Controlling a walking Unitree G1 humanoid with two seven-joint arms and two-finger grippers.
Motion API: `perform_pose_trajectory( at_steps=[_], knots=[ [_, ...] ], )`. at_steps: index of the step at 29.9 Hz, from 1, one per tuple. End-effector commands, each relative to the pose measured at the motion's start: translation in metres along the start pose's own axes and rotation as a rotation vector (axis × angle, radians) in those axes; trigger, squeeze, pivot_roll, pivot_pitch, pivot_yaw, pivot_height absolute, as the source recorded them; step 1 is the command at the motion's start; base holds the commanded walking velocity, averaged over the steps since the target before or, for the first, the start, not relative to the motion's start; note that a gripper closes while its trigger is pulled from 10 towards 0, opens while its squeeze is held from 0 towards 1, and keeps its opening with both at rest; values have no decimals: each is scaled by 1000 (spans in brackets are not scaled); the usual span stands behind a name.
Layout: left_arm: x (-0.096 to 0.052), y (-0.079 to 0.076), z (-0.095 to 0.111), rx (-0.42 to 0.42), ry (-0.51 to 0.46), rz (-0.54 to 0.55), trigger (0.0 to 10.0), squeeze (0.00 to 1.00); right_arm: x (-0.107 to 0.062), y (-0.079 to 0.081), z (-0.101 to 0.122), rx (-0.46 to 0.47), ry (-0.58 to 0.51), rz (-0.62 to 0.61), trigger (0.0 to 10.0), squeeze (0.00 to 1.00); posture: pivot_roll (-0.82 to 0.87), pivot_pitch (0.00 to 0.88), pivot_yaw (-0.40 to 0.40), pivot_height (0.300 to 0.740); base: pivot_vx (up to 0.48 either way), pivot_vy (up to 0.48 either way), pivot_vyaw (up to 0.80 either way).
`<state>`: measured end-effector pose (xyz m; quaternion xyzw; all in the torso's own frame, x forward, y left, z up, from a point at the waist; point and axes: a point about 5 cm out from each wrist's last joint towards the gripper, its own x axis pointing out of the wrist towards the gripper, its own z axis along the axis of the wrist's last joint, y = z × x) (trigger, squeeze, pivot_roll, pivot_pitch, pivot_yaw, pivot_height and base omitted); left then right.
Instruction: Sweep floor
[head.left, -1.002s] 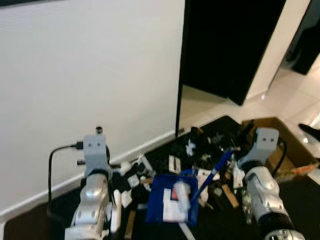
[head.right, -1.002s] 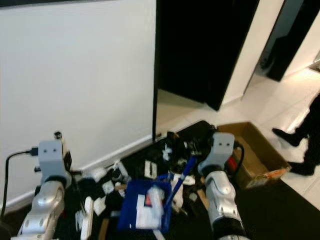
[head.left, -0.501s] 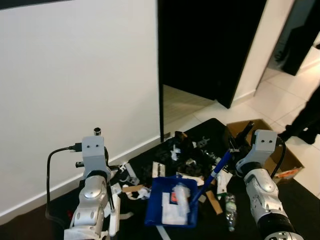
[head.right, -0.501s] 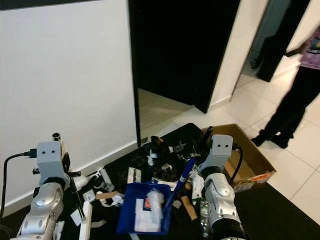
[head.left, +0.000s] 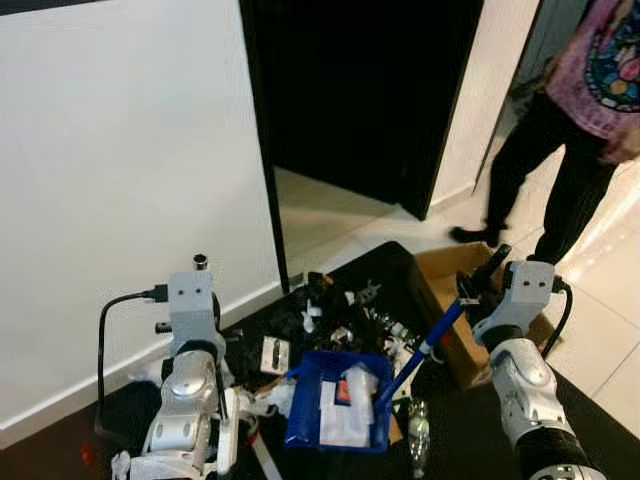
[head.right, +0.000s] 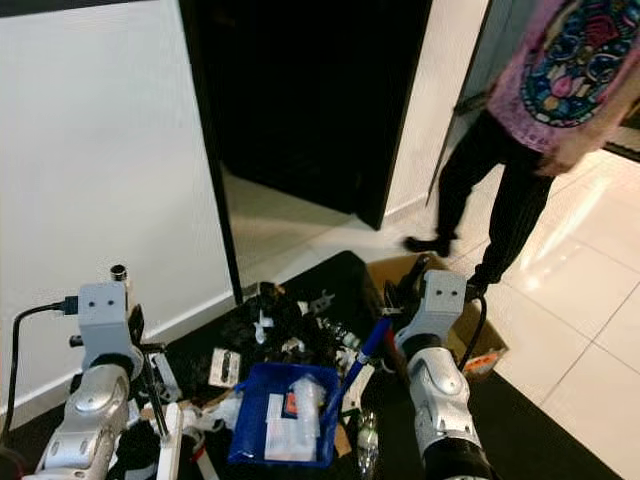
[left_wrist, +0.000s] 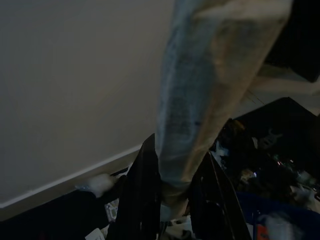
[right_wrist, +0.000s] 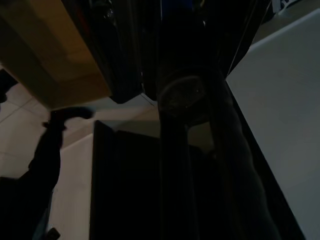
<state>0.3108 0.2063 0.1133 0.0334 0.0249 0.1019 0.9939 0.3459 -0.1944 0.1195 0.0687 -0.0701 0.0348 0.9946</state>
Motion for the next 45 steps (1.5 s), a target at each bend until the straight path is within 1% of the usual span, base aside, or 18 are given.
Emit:
perform_pose_trajectory(
  at_steps=[1,28,39,45],
  knots=[
    [1,3,6,33,-35,6,10000,0,1,-1,5,13,-29,-2,10000,0,28,113,51,740,274,-341,0],
    [0,4,5,28,-33,13,10000,0,0,-1,4,12,-28,-1,10000,0,27,118,48,740,275,-333,0],
    [1,7,5,6,-30,42,10000,0,0,-1,4,12,-28,-2,10000,0,26,121,48,740,0,0,0],
    [1,7,5,7,-29,43,10000,0,0,0,5,13,-28,-1,10000,0,27,121,47,740,0,0,0]
  ],
)
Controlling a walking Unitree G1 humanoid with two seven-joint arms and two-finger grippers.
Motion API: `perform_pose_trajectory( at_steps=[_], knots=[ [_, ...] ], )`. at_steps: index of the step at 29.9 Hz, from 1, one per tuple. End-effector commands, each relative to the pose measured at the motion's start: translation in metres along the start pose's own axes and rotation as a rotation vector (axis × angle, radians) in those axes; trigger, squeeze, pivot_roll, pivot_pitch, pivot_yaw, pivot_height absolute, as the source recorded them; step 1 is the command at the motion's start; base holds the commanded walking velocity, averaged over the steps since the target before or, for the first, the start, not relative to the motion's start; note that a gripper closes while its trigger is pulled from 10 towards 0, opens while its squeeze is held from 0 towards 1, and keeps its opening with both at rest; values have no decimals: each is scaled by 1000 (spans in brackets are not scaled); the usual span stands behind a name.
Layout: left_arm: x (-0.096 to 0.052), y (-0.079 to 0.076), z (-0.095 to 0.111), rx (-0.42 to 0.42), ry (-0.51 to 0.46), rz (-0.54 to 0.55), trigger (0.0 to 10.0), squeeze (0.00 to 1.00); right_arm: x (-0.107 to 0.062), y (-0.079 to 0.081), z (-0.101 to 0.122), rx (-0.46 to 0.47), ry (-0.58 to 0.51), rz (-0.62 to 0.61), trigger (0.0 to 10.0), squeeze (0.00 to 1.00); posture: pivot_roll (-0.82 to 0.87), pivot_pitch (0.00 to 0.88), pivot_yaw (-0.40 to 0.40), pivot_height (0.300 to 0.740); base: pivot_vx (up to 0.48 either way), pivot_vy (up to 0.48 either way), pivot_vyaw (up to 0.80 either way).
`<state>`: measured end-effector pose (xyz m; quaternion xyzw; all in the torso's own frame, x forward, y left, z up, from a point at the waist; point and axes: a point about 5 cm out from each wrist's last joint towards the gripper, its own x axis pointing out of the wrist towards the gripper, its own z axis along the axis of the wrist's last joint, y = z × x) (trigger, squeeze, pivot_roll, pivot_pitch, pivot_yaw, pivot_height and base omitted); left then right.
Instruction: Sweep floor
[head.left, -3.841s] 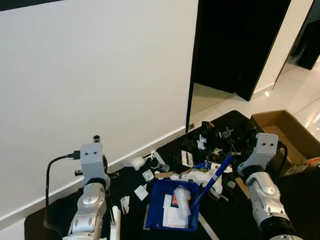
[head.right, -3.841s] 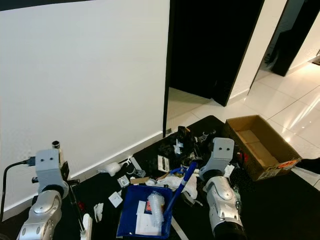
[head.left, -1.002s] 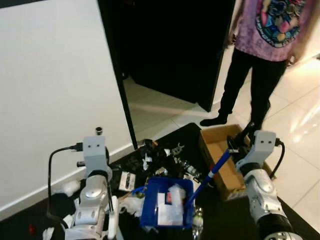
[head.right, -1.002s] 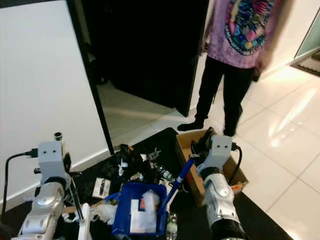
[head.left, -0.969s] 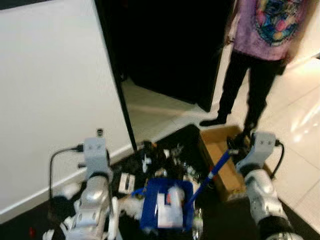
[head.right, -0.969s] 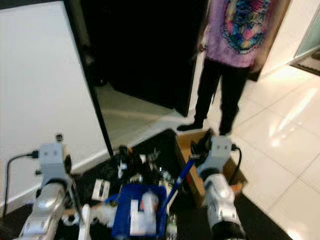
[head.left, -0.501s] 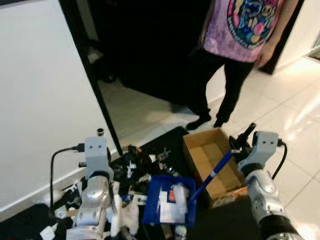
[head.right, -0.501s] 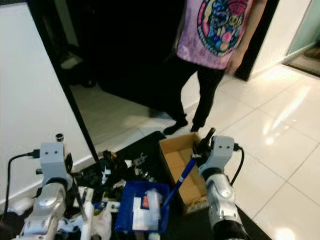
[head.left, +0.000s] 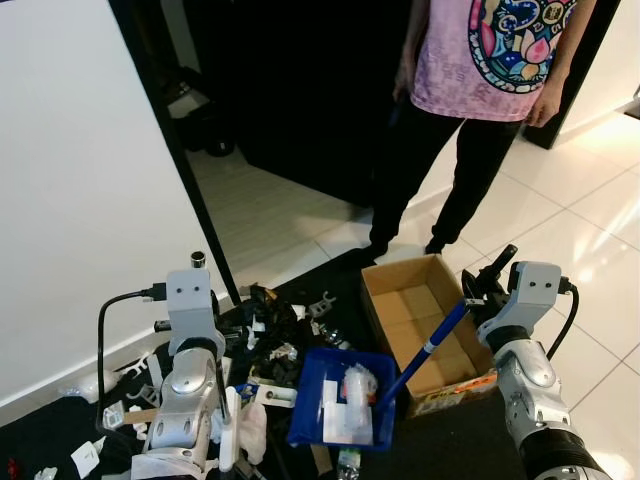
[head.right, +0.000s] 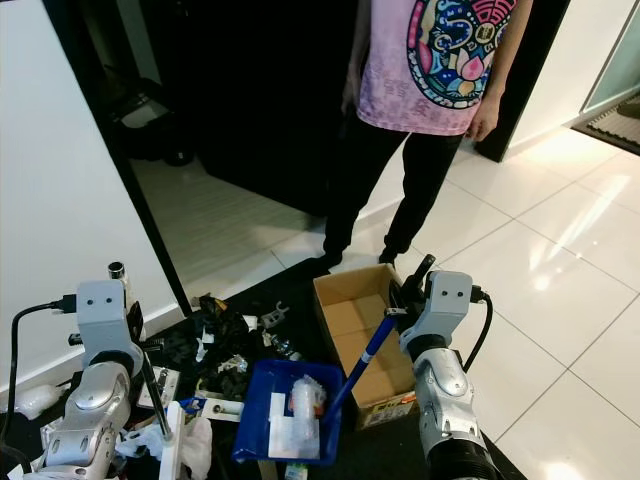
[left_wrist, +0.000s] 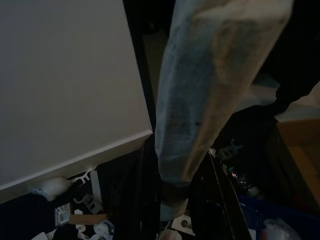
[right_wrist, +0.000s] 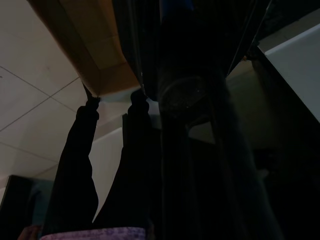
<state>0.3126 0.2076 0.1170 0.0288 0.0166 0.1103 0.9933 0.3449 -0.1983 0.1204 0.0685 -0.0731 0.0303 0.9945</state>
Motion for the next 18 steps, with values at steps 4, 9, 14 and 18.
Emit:
perform_pose_trajectory(
  at_steps=[4,9,14,18],
  knots=[
    [0,6,1,19,-12,26,10000,0,2,4,4,13,-26,9,10000,0,28,121,48,740,0,0,0],
    [0,6,1,19,-9,27,10000,0,6,5,13,5,-58,20,10000,0,28,123,50,740,0,0,0],
    [0,6,1,18,-9,25,10000,0,24,10,47,7,-167,53,10000,0,26,125,52,740,0,0,0],
    [0,6,1,18,-11,22,10000,0,36,7,71,-15,-233,53,10000,0,29,125,52,740,0,0,0]
  ],
)
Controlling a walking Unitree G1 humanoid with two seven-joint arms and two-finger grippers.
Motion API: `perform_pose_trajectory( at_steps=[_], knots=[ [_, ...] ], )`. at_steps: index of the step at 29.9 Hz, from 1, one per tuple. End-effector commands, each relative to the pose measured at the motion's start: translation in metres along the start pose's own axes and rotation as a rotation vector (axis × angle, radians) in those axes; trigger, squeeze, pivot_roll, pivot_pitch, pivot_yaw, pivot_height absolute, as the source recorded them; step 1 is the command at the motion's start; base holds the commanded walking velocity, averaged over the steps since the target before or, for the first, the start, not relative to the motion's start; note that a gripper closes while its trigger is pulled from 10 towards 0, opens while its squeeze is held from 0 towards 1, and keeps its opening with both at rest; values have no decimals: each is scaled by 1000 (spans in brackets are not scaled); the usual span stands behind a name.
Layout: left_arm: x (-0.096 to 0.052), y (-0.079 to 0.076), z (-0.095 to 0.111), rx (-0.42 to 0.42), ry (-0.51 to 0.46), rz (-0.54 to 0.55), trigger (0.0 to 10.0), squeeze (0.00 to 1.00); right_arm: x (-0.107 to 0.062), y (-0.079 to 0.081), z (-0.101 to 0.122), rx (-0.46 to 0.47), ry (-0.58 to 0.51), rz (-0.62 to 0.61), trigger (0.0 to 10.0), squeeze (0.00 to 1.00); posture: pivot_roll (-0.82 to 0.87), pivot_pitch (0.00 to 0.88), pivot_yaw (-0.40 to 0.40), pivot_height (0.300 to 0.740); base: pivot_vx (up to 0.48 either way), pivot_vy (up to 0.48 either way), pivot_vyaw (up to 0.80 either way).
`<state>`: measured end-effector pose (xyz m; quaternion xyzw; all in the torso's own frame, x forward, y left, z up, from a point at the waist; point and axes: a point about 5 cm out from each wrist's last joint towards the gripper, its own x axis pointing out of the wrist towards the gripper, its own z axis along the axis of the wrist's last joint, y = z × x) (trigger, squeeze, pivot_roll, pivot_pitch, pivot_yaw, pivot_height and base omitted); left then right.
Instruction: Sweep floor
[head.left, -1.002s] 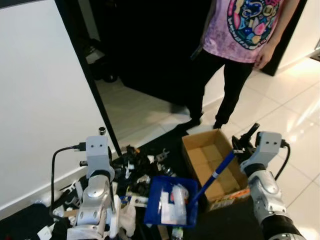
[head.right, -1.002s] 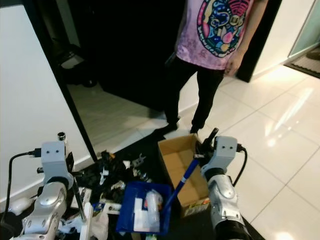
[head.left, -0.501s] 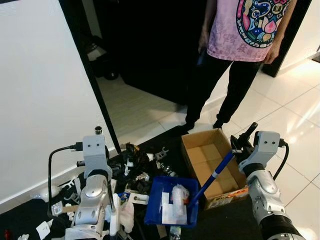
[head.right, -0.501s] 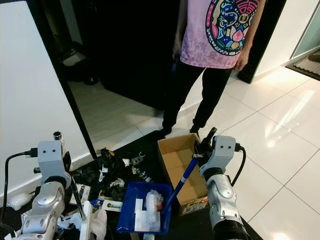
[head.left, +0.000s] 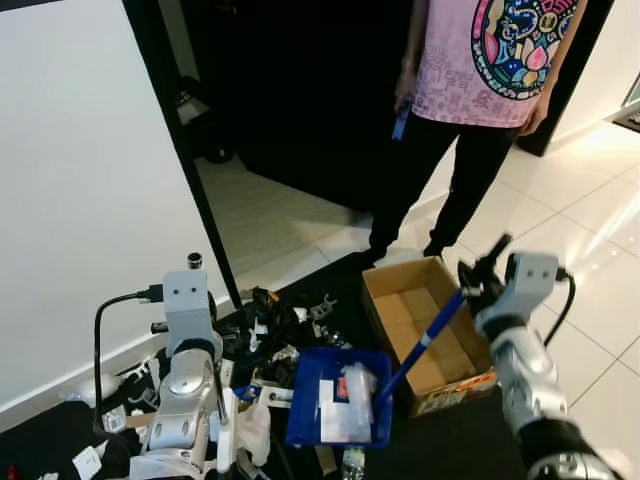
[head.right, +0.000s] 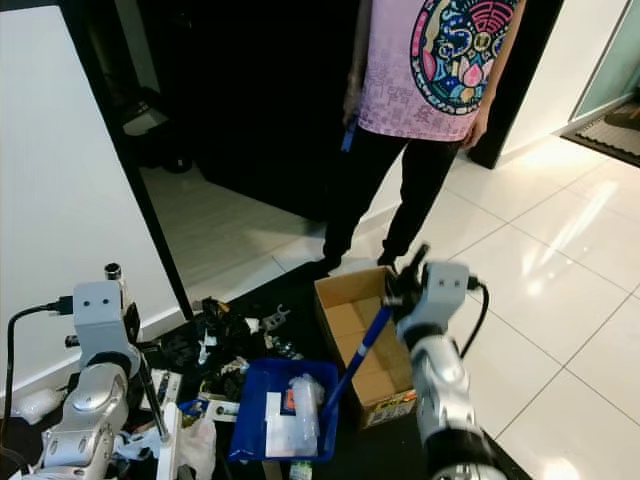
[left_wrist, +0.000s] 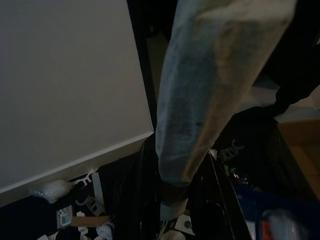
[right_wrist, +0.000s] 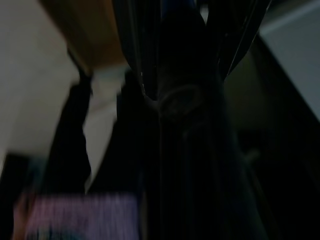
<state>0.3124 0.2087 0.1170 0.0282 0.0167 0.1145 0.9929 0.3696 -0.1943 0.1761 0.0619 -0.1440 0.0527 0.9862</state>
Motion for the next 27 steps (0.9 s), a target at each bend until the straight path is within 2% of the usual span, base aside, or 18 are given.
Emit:
perform_pose_trajectory(
  at_steps=[1,3,9,11,12,14,21,27],
  knots=[
    [0,4,1,19,-11,13,10000,0,6,-3,20,-5,-94,-3,10000,0,29,125,52,740,0,0,0],
    [-1,5,1,18,-13,11,10000,0,17,-17,34,-44,-109,-46,10000,0,36,126,50,740,0,0,0],
    [-3,7,1,19,-14,13,10000,0,23,-30,45,-74,-118,-94,10000,0,46,128,53,740,0,0,0],
    [-3,9,2,23,-15,12,10000,0,26,-42,59,-123,-163,-151,10000,0,56,128,60,740,0,0,0],
    [-3,9,2,23,-15,12,10000,0,26,-42,59,-123,-163,-151,10000,0,56,128,60,740,0,0,0],
    [-3,10,3,27,-18,9,10000,0,30,-49,74,-166,-208,-188,10000,0,61,127,64,740,0,0,0],
    [-3,12,5,36,-24,3,10000,0,36,-55,94,-215,-262,-220,10000,0,77,126,69,740,0,0,0],
    [-8,16,4,51,-24,-4,10000,0,40,-57,111,-364,-302,-242,10000,0,99,131,74,740,0,0,0]
  ],
)
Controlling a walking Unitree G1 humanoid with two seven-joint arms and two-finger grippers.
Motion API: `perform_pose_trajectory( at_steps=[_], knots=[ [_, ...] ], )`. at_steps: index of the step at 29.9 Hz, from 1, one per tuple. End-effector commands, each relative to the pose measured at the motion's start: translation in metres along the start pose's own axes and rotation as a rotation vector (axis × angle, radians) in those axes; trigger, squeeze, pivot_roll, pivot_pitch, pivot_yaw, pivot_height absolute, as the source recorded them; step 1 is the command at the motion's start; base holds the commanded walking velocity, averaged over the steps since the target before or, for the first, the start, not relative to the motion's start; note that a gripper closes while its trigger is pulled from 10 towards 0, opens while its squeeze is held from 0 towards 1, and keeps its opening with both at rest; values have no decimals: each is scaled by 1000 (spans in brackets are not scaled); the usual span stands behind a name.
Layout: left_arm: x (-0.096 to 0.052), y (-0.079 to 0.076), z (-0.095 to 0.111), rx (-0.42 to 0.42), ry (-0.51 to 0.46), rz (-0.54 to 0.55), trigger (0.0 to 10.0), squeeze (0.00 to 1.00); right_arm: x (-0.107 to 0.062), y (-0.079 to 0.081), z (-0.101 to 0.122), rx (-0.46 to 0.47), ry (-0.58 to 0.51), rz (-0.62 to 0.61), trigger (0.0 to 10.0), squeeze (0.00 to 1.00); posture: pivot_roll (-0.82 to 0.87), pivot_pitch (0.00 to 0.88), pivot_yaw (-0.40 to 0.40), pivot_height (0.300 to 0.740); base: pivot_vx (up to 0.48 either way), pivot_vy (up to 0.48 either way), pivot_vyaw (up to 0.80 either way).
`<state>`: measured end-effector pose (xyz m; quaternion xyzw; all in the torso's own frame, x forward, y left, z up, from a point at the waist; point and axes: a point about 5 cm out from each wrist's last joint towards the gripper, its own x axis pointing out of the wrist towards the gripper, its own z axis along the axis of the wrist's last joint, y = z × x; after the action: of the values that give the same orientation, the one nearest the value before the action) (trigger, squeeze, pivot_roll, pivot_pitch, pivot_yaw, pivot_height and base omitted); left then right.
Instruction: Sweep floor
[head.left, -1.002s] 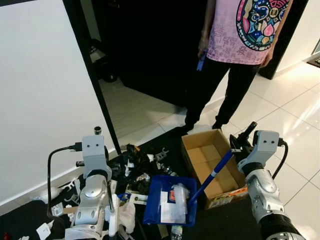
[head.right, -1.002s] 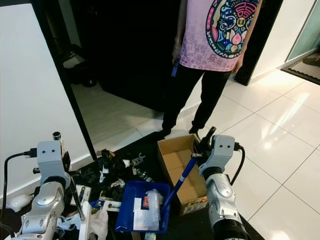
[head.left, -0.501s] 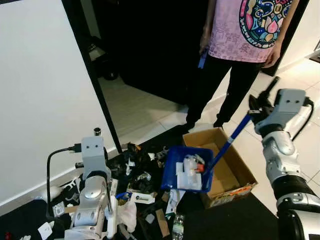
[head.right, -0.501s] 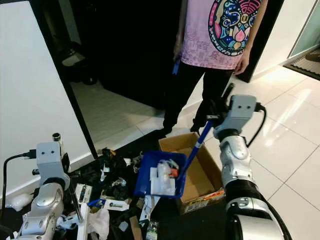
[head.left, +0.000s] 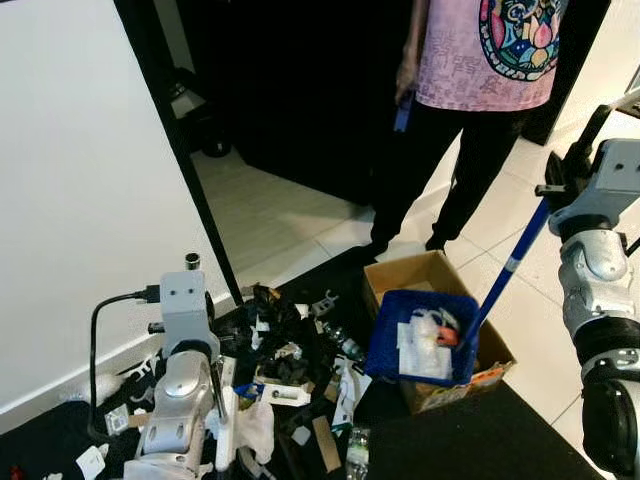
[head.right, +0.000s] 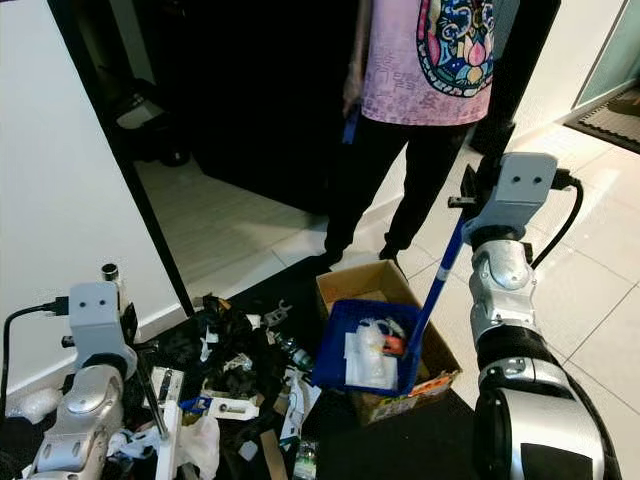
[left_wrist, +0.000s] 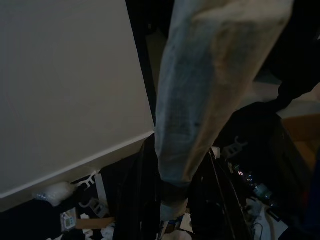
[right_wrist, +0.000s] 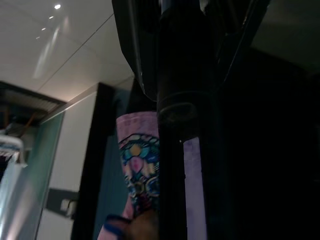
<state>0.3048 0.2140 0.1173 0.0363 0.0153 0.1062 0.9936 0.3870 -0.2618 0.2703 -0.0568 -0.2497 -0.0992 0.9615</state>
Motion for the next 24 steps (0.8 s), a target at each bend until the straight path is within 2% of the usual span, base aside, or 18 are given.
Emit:
perform_pose_trajectory(
  at_steps=[1,6,8,15,16,17,21,24],
  knots=[
    [-2,9,5,35,-18,12,10000,0,6,-2,16,-64,-88,5,10000,0,99,131,74,740,0,0,0],
    [-5,11,4,42,-15,4,10000,0,10,2,24,-203,-129,29,10000,0,110,135,80,740,0,0,0],
    [-5,12,4,43,-15,4,10000,0,11,2,25,-215,-132,33,10000,0,110,135,80,740,0,0,0],
    [-10,13,5,43,-16,-2,10000,0,16,18,33,-363,-190,92,10000,0,129,145,75,740,0,0,0],
    [-10,13,5,43,-16,-2,10000,0,16,18,33,-363,-190,92,10000,0,129,145,75,740,0,0,0],
    [-11,14,5,42,-15,-1,10000,0,17,24,36,-424,-219,112,10000,0,130,147,73,740,0,0,0],
    [-13,14,4,41,-14,-1,10000,0,17,28,38,-460,-237,127,10000,0,131,148,72,740,0,0,0],
    [-14,14,4,36,-13,0,10000,0,16,37,39,-521,-270,153,10000,0,135,152,67,740,0,0,0]
  ],
)
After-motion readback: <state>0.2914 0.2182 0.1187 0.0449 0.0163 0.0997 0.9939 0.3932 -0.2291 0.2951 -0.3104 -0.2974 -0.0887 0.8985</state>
